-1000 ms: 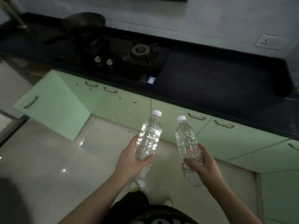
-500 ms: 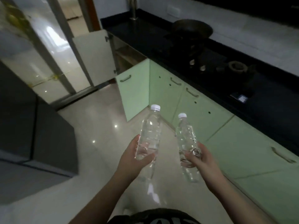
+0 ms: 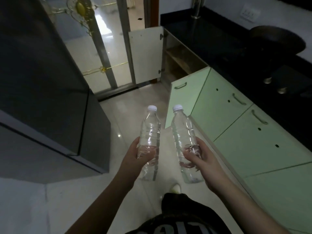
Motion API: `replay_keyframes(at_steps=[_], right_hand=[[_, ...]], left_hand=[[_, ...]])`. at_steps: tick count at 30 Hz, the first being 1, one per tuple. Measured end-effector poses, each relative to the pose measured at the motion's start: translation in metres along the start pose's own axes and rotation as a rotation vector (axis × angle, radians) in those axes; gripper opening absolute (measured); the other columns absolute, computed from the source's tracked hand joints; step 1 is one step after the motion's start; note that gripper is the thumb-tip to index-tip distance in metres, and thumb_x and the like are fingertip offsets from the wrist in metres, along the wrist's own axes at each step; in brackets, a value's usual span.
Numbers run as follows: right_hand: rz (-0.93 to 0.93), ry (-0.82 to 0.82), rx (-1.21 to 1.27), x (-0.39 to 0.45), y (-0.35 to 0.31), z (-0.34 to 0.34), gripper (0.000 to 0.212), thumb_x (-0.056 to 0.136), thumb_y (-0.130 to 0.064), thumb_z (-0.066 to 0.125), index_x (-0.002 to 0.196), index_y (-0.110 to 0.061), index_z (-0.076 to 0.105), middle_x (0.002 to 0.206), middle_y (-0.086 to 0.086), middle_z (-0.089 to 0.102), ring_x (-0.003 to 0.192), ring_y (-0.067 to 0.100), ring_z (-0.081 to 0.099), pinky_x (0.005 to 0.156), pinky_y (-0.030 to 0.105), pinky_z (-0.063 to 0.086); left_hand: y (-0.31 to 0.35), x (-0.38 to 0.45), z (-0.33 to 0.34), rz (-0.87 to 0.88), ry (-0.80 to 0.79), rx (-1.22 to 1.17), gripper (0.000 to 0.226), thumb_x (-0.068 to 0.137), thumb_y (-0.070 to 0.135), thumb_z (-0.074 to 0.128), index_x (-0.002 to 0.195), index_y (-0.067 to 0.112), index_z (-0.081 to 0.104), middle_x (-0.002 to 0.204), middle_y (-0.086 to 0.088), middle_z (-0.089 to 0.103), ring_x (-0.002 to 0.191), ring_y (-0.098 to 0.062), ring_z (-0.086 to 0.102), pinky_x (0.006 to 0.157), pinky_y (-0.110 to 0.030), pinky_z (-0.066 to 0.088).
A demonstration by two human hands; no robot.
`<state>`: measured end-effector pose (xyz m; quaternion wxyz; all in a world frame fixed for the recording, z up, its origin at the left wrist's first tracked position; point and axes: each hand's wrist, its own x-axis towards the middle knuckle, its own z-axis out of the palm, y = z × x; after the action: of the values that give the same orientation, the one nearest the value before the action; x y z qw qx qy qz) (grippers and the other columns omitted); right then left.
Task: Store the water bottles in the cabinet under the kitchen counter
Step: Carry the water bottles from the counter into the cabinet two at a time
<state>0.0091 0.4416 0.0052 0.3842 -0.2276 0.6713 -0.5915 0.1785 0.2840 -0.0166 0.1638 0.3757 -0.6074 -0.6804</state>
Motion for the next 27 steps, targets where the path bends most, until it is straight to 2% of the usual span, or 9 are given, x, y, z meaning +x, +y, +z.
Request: replay_keyframes(at_steps=[4,6,8,11,15,19,22,25,27], right_hand=[[0.020,-0.090,-0.017,0.064,-0.006,0.007,0.047,0.078,-0.027,0.068,0.123,-0.029,0.055,0.104,-0.002,0.071,0.089,0.013,0.069,0.060,0.013,0.049],[0.038,-0.125,-0.004,0.101,-0.008,0.011,0.044,0.084,-0.022,0.070,0.124,-0.030,0.054,0.107,-0.001,0.071,0.092,0.013,0.069,0.063,0.016,0.051],[0.060,-0.142,0.016,0.136,-0.014,0.018,0.042,0.087,-0.017,0.069,0.124,-0.032,0.055,0.109,0.000,0.070,0.093,0.017,0.070,0.067,0.031,0.057],[0.085,-0.148,0.005,0.185,-0.028,0.027,0.048,0.079,-0.029,0.073,0.123,-0.034,0.056,0.111,-0.002,0.070,0.099,0.020,0.069,0.088,0.051,0.054],[0.113,-0.176,-0.037,0.247,-0.049,0.037,0.060,0.072,-0.041,0.077,0.128,-0.035,0.053,0.114,-0.002,0.070,0.100,0.018,0.069,0.090,0.049,0.054],[0.170,-0.183,0.060,0.304,-0.060,0.057,0.048,0.084,-0.020,0.072,0.128,-0.023,0.053,0.115,0.007,0.068,0.093,0.025,0.072,0.082,0.055,0.056],[0.198,-0.173,0.067,0.346,-0.064,0.081,0.058,0.083,-0.020,0.073,0.135,-0.021,0.047,0.117,0.008,0.066,0.093,0.026,0.072,0.080,0.055,0.057],[0.182,-0.145,0.024,0.391,-0.070,0.109,0.052,0.083,-0.024,0.073,0.130,-0.028,0.050,0.112,0.002,0.069,0.091,0.020,0.072,0.081,0.047,0.058],[0.169,-0.121,0.016,0.420,-0.078,0.127,0.051,0.082,-0.031,0.073,0.128,-0.031,0.051,0.112,0.000,0.069,0.092,0.018,0.071,0.083,0.044,0.058]], left_hand=[[0.012,0.053,-0.018,-0.007,0.022,0.015,0.064,0.062,0.052,0.076,0.121,0.039,0.054,0.106,0.011,0.072,0.094,-0.011,0.071,0.079,-0.033,0.055],[0.017,0.081,-0.028,-0.012,0.047,0.030,0.068,0.062,0.050,0.078,0.124,0.037,0.053,0.108,0.007,0.072,0.095,-0.015,0.071,0.082,-0.038,0.057],[0.026,0.108,-0.039,-0.032,0.088,0.034,0.070,0.064,0.048,0.080,0.128,0.037,0.053,0.110,0.005,0.072,0.097,-0.017,0.071,0.086,-0.046,0.057],[0.045,0.143,-0.053,-0.045,0.139,0.026,0.069,0.070,0.038,0.080,0.132,0.034,0.052,0.112,0.001,0.071,0.097,-0.019,0.072,0.084,-0.047,0.059],[0.072,0.185,-0.074,-0.030,0.198,0.013,0.077,0.063,0.041,0.082,0.133,0.033,0.050,0.113,-0.001,0.070,0.095,-0.019,0.072,0.075,-0.035,0.060],[0.099,0.229,-0.105,0.015,0.233,-0.005,0.076,0.057,0.044,0.081,0.127,0.032,0.054,0.105,-0.002,0.074,0.090,-0.019,0.073,0.067,-0.026,0.057],[0.109,0.271,-0.133,0.012,0.232,-0.032,0.072,0.062,0.034,0.080,0.129,0.027,0.053,0.105,-0.003,0.073,0.088,-0.015,0.073,0.064,-0.022,0.056],[0.117,0.319,-0.163,-0.009,0.208,-0.072,0.073,0.067,0.032,0.081,0.134,0.025,0.051,0.110,-0.004,0.072,0.093,-0.017,0.072,0.067,-0.025,0.055],[0.128,0.353,-0.181,-0.026,0.170,-0.084,0.063,0.078,0.026,0.079,0.133,0.027,0.050,0.111,0.000,0.070,0.094,-0.016,0.071,0.070,-0.026,0.054]])
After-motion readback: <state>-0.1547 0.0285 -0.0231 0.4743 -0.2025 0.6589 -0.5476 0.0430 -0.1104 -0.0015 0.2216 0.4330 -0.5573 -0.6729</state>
